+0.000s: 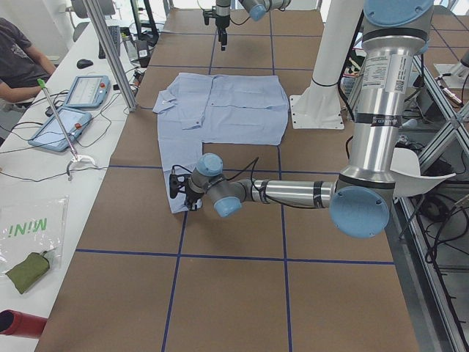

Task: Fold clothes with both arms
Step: 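Fold the other sleeve with the left gripper across the shirt front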

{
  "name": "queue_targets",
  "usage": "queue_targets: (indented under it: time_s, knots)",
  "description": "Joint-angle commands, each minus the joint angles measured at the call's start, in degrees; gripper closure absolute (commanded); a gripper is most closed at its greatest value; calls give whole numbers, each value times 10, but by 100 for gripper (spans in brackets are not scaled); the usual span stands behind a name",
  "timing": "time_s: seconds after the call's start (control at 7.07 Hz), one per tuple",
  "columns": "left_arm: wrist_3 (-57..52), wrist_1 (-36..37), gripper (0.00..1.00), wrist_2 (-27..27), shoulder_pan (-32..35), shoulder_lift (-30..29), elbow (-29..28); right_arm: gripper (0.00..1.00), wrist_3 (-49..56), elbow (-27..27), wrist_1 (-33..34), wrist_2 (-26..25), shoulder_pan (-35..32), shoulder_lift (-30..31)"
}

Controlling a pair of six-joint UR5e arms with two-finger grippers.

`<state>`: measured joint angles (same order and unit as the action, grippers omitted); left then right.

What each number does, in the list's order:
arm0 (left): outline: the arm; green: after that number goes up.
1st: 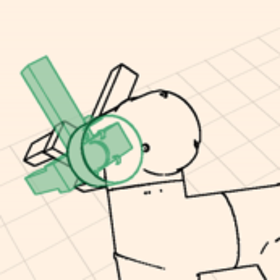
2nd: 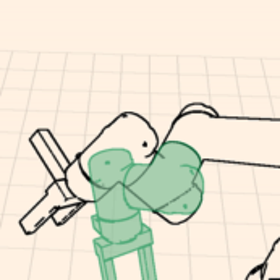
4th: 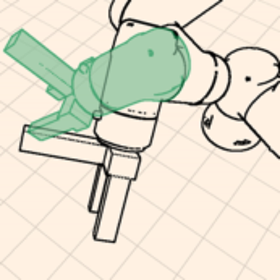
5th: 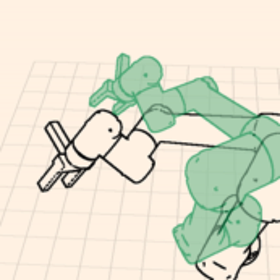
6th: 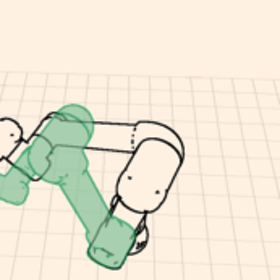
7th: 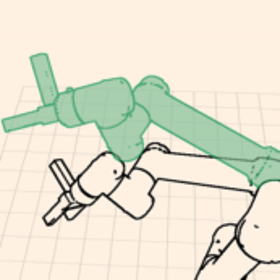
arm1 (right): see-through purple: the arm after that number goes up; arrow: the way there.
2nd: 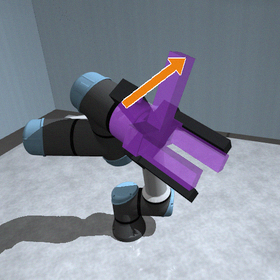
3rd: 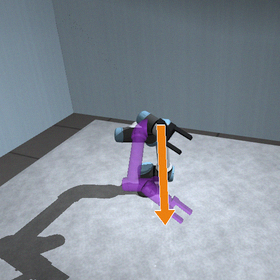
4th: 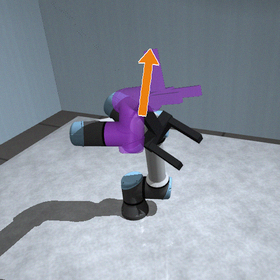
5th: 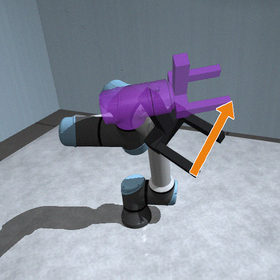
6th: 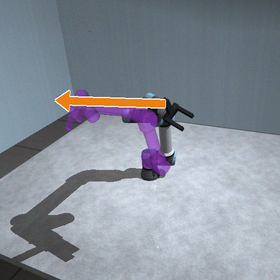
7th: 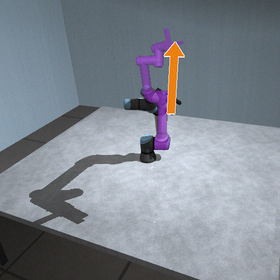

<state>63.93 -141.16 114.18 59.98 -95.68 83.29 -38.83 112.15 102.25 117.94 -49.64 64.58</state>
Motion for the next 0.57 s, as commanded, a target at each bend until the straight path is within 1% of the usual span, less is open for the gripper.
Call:
queue_targets:
  time_s: [0.0, 0.14, 0.28, 0.42]
  knots:
    - [1, 182, 100, 0, 0, -63, 112, 0, 3, 31, 24, 1, -13, 39]
    - [3, 266, 100, 1, -2, -126, 131, 0, 22, 46, 25, 1, -27, 68]
    - [22, 331, 100, 3, -6, -204, 130, 0, 53, 61, 27, 2, -42, 103]
    - [80, 364, 100, 24, -24, -261, 123, 0, 83, 75, 26, 4, -59, 135]
